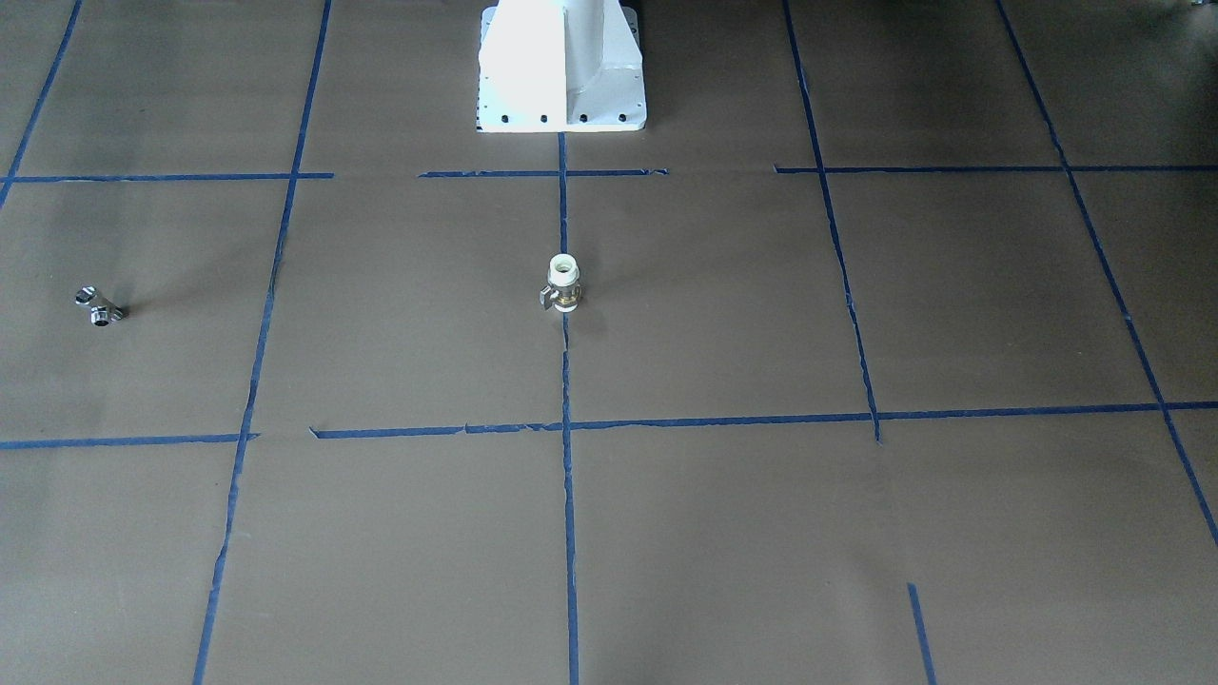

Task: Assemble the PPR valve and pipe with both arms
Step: 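Lower the right gripper onto the chrome threaded fitting and grasp it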

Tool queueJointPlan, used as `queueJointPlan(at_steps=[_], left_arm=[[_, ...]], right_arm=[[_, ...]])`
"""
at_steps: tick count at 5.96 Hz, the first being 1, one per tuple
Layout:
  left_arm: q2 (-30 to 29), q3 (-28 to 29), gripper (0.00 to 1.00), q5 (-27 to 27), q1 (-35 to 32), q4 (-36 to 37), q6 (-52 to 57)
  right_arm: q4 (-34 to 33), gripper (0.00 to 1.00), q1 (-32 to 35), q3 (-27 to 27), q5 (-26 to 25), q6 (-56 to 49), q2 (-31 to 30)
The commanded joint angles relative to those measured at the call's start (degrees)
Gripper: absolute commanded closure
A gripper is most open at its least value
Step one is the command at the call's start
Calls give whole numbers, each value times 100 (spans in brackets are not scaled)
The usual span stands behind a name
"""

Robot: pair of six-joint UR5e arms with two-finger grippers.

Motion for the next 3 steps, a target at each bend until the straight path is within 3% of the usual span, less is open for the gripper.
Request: queueJointPlan(at_steps=[1, 3], left_arm=[[-3, -7, 0, -49, -2, 0, -18], [-11, -7, 0, -49, -2, 0, -62]], right_arm=[[632, 0, -903, -25, -602, 717, -6], [633, 0, -1266, -17, -799, 675, -14]])
